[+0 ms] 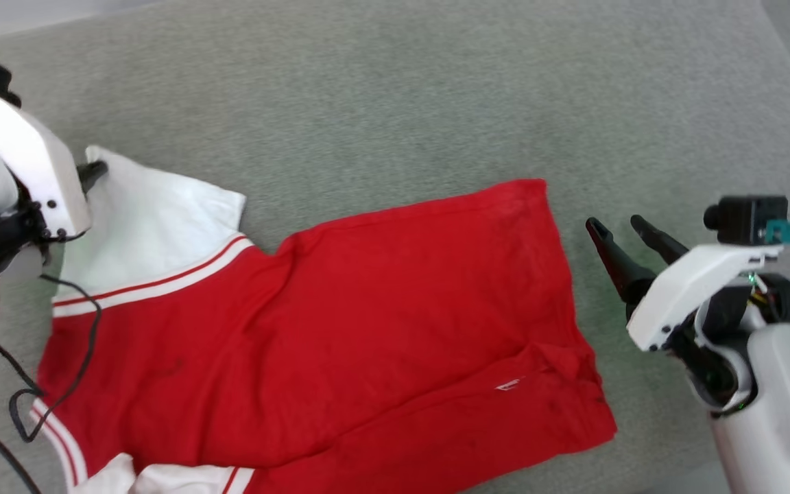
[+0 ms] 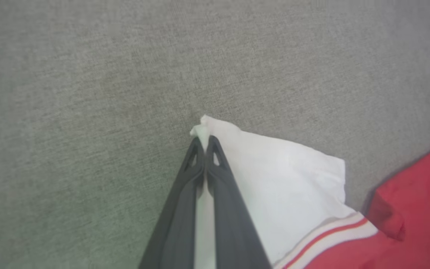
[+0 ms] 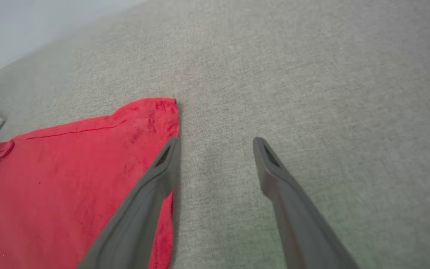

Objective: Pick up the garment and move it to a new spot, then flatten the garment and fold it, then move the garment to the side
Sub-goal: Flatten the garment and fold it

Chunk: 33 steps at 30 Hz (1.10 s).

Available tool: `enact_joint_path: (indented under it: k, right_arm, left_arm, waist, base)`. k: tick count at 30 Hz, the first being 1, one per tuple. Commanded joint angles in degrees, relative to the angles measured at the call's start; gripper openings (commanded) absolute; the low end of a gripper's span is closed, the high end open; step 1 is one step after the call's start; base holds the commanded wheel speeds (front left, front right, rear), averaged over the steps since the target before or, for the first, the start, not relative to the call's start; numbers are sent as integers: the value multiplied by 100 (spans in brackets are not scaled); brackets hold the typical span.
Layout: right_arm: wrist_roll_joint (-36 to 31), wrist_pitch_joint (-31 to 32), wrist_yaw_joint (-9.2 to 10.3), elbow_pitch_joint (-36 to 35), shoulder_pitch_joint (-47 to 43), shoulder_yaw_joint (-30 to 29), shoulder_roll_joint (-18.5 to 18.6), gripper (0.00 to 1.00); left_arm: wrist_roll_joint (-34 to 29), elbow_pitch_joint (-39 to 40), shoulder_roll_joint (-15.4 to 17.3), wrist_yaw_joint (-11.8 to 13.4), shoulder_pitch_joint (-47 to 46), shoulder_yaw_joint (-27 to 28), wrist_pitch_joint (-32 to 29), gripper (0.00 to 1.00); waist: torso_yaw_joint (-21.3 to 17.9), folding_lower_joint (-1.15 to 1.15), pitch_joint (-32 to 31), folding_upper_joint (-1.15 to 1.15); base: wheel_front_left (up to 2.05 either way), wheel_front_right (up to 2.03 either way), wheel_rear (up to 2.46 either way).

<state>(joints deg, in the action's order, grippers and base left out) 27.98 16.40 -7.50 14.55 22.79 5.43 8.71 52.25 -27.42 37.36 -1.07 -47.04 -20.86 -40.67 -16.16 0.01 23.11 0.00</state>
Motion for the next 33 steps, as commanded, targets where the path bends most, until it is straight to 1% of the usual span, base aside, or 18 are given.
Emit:
enact_joint_path:
  k: [1,6,8,14,18,19,20,21,22,25,28,33]
  right_arm:
    - [67,141,2,79,154,42,76,100]
    - [323,997,2,429,738,315,423,100]
    - [273,1286,2,559,969,437,550,100]
    - [418,2108,2,1127,1451,751,629,100]
    - [486,2714,2,1612,1508,969,591,100]
    - [471,2848,2,1721,1517,1010,588,88]
    - [481,2976,2,1820,1519,1045,569,40]
    - [492,3030,2,1873,1538,1071,550,7]
    - [490,3055,2,1916,1580,1068,539,0]
    - [447,2999,2,1944,1762,1045,519,0]
    - [386,2824,2,1858,1936,963,613,0]
    - [238,2417,2,1487,1850,719,766,0]
  left_arm:
    - [-1,31,-14,-35,-68,13,68,0]
    - [-73,284,-109,-147,-188,-51,249,0]
    - [-136,416,-130,-178,-212,-96,302,0]
    - [-155,760,-209,-258,-224,-181,404,0]
    - [-160,889,-201,-284,-160,-203,441,0]
    - [-155,919,-195,-287,-134,-206,451,0]
    - [-149,939,-192,-285,-116,-210,457,0]
    - [-152,962,-189,-286,-105,-208,471,0]
    - [-169,975,-183,-271,-96,-203,496,0]
    - [-150,989,-196,-251,-28,-188,564,0]
    - [-131,1015,-223,-248,52,-153,692,0]
    - [-82,1112,-206,-214,396,-43,1018,0]
  waist:
    - [176,-1,-83,0]
    - [506,-1,-86,0]
    - [620,-1,-58,0]
    - [887,-1,28,0]
    - [977,-1,54,0]
    - [990,-1,55,0]
    - [1003,-1,53,0]
    - [1014,-1,49,0]
    - [1023,-1,42,0]
    - [1045,-1,-15,0]
    - [1079,-1,-120,0]
    - [1178,-1,-404,0]
  base:
    - [0,0,0]
    - [0,0,0]
    - [0,0,0]
    - [0,0,0]
    - [0,0,0]
    - [0,0,0]
    - [0,0,0]
    - [0,0,0]
    - [0,0,0]
    - [0,0,0]
    - [0,0,0]
    - [0,0,0]
